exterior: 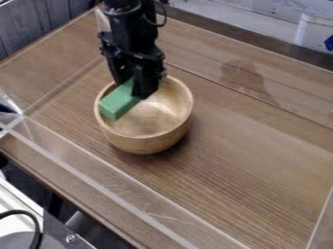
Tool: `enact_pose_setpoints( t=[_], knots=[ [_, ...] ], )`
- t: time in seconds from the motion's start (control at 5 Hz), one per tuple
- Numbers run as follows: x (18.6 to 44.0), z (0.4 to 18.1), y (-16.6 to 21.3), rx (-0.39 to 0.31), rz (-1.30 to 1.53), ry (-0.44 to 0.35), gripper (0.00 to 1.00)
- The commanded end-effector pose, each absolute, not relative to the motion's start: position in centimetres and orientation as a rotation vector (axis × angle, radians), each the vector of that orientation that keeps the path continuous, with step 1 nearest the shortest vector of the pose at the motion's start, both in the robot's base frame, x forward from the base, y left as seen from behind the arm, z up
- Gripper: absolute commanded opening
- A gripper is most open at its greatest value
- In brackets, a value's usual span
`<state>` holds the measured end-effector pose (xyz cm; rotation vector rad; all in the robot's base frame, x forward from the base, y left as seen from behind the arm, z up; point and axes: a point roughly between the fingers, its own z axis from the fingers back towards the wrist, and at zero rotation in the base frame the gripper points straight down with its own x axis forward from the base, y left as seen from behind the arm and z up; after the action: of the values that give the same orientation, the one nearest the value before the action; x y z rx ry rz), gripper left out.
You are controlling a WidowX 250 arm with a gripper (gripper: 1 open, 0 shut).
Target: Put the green block in the brown bowl
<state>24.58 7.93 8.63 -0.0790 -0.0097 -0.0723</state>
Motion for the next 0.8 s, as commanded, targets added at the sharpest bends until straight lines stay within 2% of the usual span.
enact_pose_setpoints(
  t=[0.0,0.6],
  knots=[
    [24.91,9.18,8.38,-0.058,-0.067,-0.038,0.00],
    [24.81,8.43,7.80,-0.056,-0.075,-0.016,0.00]
  ],
)
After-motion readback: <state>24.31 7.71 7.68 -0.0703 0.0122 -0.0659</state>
